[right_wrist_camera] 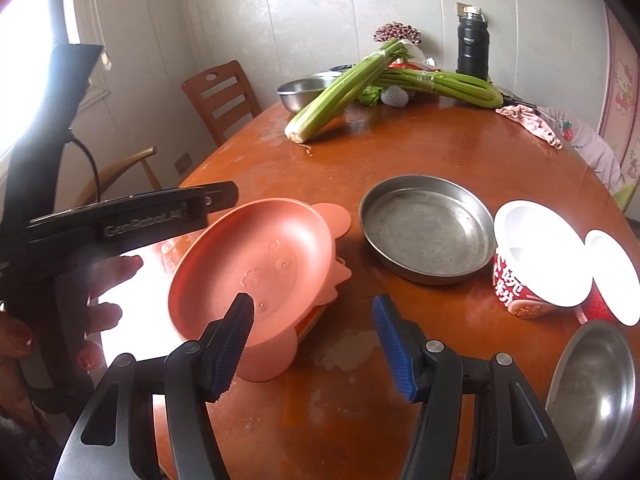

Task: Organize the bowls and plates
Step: 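Lower the orange plate onto the yellow plate and open the left tool, then move the left tool to the large steel bowl's rim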

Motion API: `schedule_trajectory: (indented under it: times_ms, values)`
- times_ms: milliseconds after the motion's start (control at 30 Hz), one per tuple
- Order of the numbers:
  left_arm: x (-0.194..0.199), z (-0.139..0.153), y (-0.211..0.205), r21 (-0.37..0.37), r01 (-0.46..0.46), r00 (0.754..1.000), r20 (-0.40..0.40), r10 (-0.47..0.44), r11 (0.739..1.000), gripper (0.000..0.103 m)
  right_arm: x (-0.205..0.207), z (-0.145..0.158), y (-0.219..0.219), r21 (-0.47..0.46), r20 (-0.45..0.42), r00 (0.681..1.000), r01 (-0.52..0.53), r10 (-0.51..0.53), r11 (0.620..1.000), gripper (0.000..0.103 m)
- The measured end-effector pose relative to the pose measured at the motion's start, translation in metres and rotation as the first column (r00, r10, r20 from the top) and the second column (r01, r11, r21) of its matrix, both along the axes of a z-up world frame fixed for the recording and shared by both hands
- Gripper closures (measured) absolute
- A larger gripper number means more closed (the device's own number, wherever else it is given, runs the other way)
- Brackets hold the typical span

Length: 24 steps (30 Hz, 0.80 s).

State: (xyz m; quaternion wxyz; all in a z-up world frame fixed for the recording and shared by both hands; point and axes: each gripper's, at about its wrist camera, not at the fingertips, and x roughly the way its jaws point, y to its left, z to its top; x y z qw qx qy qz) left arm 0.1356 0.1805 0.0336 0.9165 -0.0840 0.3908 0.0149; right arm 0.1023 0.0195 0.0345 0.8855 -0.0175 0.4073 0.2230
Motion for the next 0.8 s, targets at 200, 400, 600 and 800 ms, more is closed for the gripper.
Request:
schedule_trajectory:
  times_ms: [200,400,600,800]
  values:
    - [-0.006,0.011,-0.009,0.008,0.022,0.999,0.025,-0.022,1.000,0.042,0.000,0.008,-0.009,0.018,0.010,1.000,0.016,-0.017,1.000,0.039]
    - [-0.013,0.020,-0.023,0.013,0.044,0.998,0.036,-0.044,0.999,0.042,-0.003,0.018,-0.023,0.039,0.028,0.999,0.037,-0.038,0.999,0.039]
    - [-0.023,0.033,-0.040,0.038,0.067,0.995,0.069,-0.069,0.997,0.042,-0.008,0.029,-0.043,0.058,0.054,0.996,0.071,-0.074,0.996,0.039]
    - [-0.030,0.045,-0.054,0.032,0.079,0.992,0.100,-0.081,0.996,0.041,-0.014,0.039,-0.071,0.080,0.079,0.990,0.115,-0.121,0.990,0.039]
